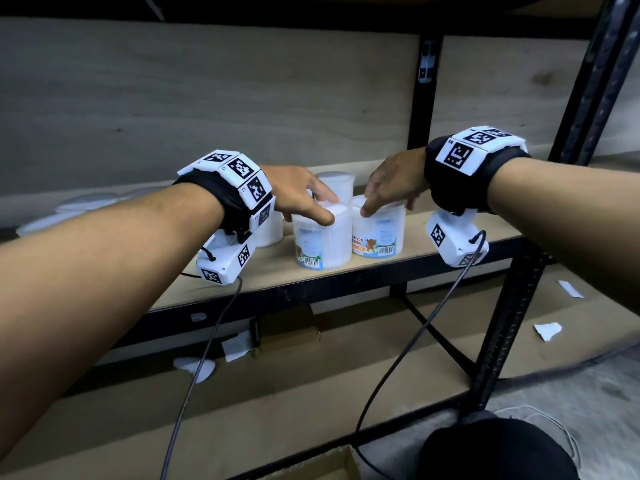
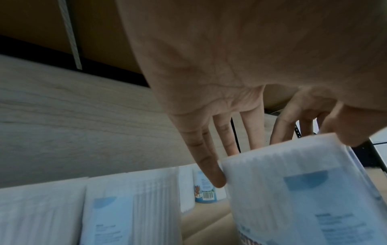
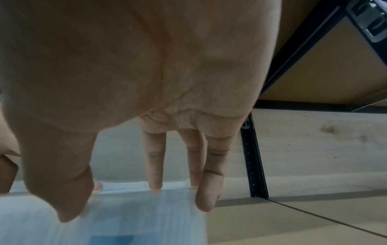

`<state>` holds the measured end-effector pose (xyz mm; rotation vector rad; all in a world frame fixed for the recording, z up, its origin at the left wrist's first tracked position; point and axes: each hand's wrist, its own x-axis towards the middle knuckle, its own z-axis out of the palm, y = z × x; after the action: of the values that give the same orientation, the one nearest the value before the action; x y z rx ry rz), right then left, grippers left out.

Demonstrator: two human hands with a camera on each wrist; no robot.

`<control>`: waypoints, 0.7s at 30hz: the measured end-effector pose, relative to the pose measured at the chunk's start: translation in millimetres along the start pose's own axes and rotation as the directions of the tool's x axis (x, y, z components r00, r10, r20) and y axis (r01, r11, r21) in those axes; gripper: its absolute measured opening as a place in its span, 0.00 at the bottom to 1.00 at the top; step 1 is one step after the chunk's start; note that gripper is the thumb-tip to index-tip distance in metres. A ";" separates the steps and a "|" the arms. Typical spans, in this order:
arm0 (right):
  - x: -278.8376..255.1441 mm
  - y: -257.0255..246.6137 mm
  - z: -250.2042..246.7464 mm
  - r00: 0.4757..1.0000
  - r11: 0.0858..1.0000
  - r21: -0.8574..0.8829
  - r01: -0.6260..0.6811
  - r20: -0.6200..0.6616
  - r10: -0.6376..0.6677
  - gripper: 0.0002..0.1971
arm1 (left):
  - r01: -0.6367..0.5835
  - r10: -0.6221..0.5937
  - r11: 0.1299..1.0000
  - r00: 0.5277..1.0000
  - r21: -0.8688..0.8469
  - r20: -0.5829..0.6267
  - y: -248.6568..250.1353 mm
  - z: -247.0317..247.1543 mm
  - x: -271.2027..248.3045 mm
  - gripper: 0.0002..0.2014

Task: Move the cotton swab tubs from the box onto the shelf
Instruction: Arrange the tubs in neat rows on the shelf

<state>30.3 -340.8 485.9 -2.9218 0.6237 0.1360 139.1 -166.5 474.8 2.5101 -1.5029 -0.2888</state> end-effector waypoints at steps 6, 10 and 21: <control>0.5 6.7 -1.1 0.999 0.997 0.070 0.038 0.014 -0.039 0.19 | 0.085 -0.085 0.996 0.996 -0.032 0.000 4.3 -2.1 2.8 0.22; 1.5 11.2 -1.8 0.998 0.996 0.063 0.062 0.019 -0.063 0.22 | 0.140 -0.142 0.989 0.989 -0.039 -0.032 7.2 1.0 5.7 0.33; -4.2 8.3 0.0 0.991 0.990 0.127 0.060 0.114 -0.075 0.22 | 0.300 -0.280 0.919 0.954 0.256 -0.111 22.2 4.7 9.6 0.46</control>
<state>23.0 -346.6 485.3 -2.7872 0.4955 0.2515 123.5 -185.6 475.7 2.9280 -1.2100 -0.0337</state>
